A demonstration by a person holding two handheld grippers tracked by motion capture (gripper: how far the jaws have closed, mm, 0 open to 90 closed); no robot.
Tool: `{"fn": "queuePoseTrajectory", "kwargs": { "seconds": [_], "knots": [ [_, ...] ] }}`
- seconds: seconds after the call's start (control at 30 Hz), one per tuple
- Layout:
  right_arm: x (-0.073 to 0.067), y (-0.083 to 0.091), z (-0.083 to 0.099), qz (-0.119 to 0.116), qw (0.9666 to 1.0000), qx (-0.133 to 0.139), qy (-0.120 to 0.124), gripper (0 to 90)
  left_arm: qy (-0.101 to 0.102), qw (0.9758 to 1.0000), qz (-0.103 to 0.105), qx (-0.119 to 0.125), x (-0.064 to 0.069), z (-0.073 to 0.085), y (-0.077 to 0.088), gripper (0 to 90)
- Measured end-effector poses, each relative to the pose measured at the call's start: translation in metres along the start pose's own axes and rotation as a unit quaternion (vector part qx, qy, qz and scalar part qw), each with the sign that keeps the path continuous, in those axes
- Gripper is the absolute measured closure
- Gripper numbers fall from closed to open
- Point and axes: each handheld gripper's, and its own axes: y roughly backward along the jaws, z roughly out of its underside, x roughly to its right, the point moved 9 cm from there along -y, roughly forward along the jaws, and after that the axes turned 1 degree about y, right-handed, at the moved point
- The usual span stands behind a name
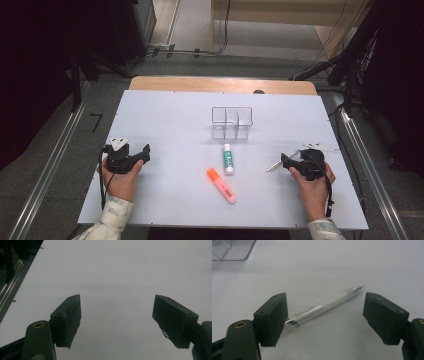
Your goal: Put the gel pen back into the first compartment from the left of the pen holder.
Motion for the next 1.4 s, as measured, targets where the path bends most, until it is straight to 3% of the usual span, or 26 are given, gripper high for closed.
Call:
{"fn": "queuePoseTrajectory", "kwargs": {
  "seconds": [0.3, 0.67, 0.87, 1.03, 1.4],
  "knots": [
    [0.000, -0.009, -0.001, 0.022, 0.9997, -0.007, 0.004, 19.3, 0.000, 1.0000, -0.001, 0.002, -0.001, 0.000, 0.000, 23.5],
    [-0.005, -0.017, 0.003, 0.021, 0.9994, -0.025, 0.011, 19.2, 0.000, 1.0000, 0.000, 0.002, 0.000, -0.001, 0.000, 23.5],
    [-0.006, -0.019, 0.003, 0.033, 0.9990, -0.023, 0.019, 21.6, 0.001, 1.0000, 0.000, 0.002, 0.000, 0.000, 0.000, 23.5],
    [-0.004, -0.020, 0.001, 0.043, 0.9985, -0.018, 0.027, 31.5, 0.000, 1.0000, 0.001, 0.002, 0.001, 0.000, 0.000, 23.5],
    [-0.002, -0.019, -0.002, 0.040, 0.9987, -0.011, 0.030, 51.0, -0.001, 1.0000, 0.002, 0.001, 0.001, 0.000, 0.000, 23.5]
  ]
}}
